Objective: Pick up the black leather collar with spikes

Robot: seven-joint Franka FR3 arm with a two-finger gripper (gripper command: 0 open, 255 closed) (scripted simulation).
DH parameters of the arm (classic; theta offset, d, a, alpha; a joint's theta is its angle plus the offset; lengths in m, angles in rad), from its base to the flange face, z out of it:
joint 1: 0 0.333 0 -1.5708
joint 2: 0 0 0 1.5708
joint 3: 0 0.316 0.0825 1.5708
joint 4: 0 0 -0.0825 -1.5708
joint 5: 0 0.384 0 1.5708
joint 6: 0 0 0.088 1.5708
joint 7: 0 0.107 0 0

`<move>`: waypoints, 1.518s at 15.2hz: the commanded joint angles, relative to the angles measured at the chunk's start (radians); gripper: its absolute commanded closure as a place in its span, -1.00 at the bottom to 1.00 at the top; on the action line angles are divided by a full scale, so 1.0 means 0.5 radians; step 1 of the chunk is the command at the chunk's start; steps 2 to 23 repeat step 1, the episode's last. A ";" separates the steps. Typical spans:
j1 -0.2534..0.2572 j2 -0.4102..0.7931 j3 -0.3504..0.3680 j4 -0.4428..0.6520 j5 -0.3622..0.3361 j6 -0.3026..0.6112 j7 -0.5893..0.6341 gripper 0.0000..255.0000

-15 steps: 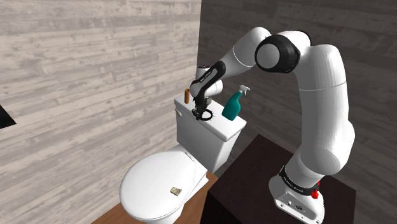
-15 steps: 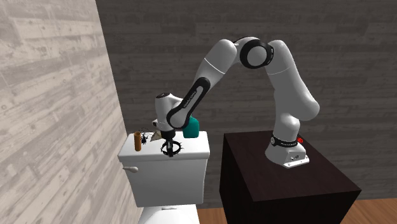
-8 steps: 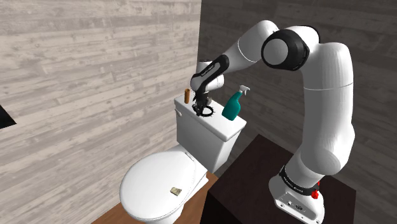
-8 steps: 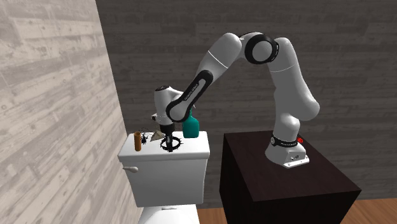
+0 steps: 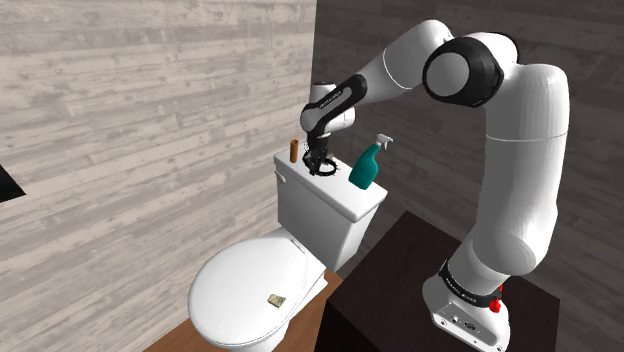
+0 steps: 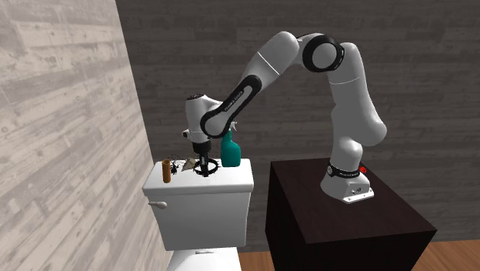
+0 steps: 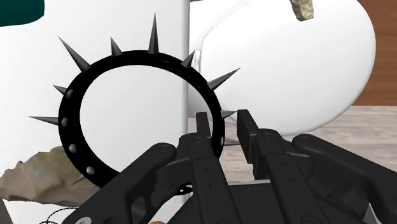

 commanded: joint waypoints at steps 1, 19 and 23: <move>0.002 -0.006 0.000 0.010 -0.002 -0.017 0.004 1.00; 0.002 -0.006 0.000 0.010 -0.002 -0.017 0.004 1.00; 0.002 -0.006 0.000 0.010 -0.002 -0.017 0.004 1.00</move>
